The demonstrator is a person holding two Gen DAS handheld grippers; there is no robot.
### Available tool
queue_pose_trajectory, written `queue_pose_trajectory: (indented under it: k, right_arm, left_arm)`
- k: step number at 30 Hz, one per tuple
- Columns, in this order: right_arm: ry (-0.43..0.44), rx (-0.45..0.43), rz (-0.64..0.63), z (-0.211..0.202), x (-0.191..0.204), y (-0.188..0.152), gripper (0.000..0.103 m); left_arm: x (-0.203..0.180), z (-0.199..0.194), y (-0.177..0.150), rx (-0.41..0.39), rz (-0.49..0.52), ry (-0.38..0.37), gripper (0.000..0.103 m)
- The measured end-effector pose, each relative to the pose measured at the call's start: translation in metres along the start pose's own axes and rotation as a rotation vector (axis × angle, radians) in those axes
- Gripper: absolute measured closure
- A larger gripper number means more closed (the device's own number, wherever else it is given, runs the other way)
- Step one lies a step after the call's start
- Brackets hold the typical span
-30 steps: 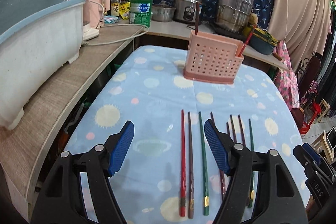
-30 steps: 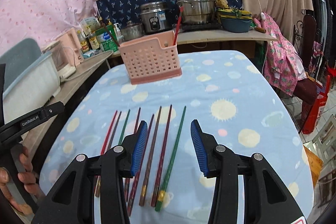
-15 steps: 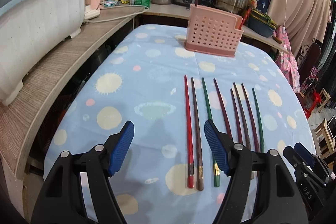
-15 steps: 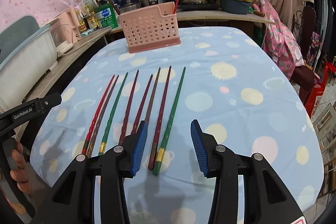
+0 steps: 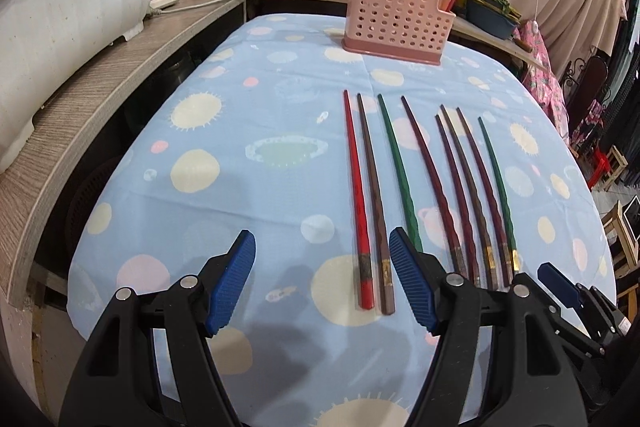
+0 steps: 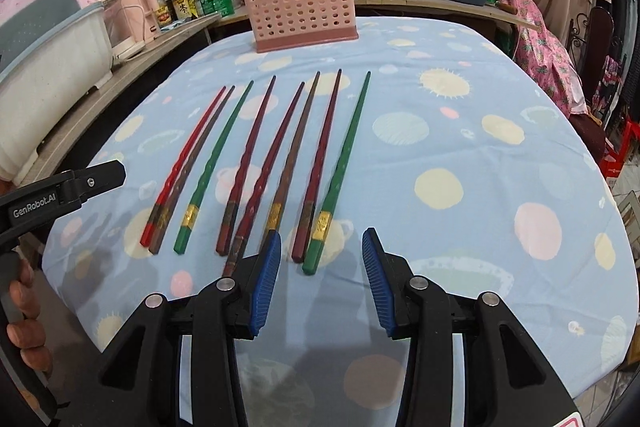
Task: Organize utensils
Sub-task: 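Move both open tools back down to the remaining chopsticks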
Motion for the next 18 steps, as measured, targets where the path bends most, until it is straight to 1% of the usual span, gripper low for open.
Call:
queue_pose_trajectory:
  k: [5,7,15,18]
  right_arm:
    - [-0.003,0.011,-0.005,0.002,-0.002,-0.005,0.066]
    - [-0.006,0.014,-0.006,0.003,-0.003,-0.007,0.068]
    - [-0.023,0.006,-0.007,-0.001,-0.010,-0.009,0.069]
    - [-0.034,0.003,0.002,-0.001,-0.015,-0.008,0.073]
  left_arm:
    - [-0.001,0.000,-0.009,0.017,0.006,-0.005,0.037]
    - [-0.001,0.000,-0.012,0.022,0.011,-0.004,0.037]
    - [-0.004,0.003,-0.021,0.043,0.026,-0.006,0.037]
    - [-0.003,0.007,-0.022,0.048,0.030,0.003,0.037]
Point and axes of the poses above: each gripper's, at about its wrist camera, not at the fingertips, and z roughly the way its jaws point, x to its left, y to its top, the point moved 6 cm from there along z, roughly the way its jaws point, and after that the axes turned 10 degrees about -x, right-handed, at the moved point
